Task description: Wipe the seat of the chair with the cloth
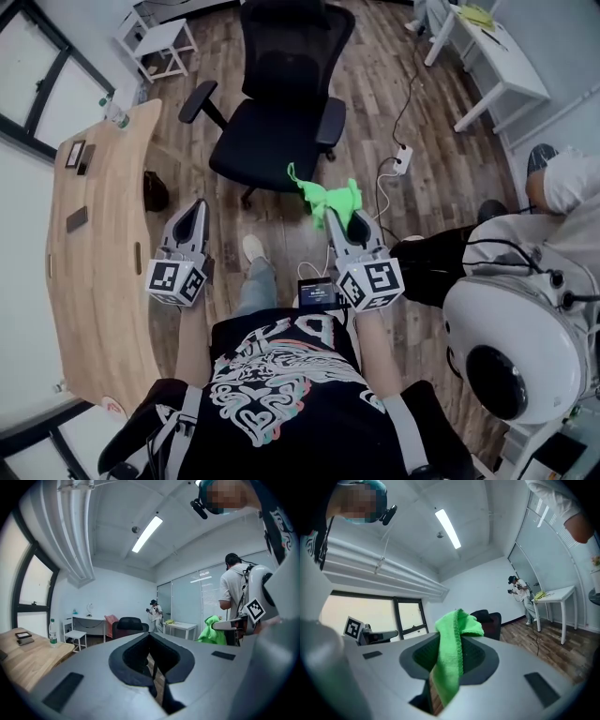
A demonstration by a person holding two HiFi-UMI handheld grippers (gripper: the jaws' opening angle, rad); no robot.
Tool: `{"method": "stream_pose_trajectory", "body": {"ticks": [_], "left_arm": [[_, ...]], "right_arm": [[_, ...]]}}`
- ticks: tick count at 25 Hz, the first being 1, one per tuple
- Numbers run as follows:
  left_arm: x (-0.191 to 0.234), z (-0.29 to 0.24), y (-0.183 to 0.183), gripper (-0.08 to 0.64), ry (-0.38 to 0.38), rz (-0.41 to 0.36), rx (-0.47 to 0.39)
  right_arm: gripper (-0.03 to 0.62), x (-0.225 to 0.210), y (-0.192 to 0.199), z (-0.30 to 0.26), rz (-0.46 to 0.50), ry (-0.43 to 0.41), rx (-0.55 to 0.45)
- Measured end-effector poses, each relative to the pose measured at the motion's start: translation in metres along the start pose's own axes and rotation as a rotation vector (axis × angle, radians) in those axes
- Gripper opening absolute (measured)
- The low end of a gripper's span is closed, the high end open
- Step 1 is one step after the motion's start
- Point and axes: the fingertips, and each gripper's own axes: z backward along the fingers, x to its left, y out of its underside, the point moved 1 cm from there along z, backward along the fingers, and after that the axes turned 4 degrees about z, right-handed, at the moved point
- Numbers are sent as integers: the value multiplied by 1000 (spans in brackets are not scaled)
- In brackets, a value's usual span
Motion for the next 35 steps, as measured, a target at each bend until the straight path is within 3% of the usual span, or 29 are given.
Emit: {"method": "stream_pose_trajectory", "body": {"ticks": [9,24,35], "left_arm": [[88,-84,-6,2,-6,27,6],[245,-259,-30,2,121,7,38],[291,-315,-32,2,117,18,38]], "right_arm": [[100,-21,-10,-104,42,66,36],[100,-62,-16,-332,23,202,69],[100,-74,-9,-401,0,207,104]]}}
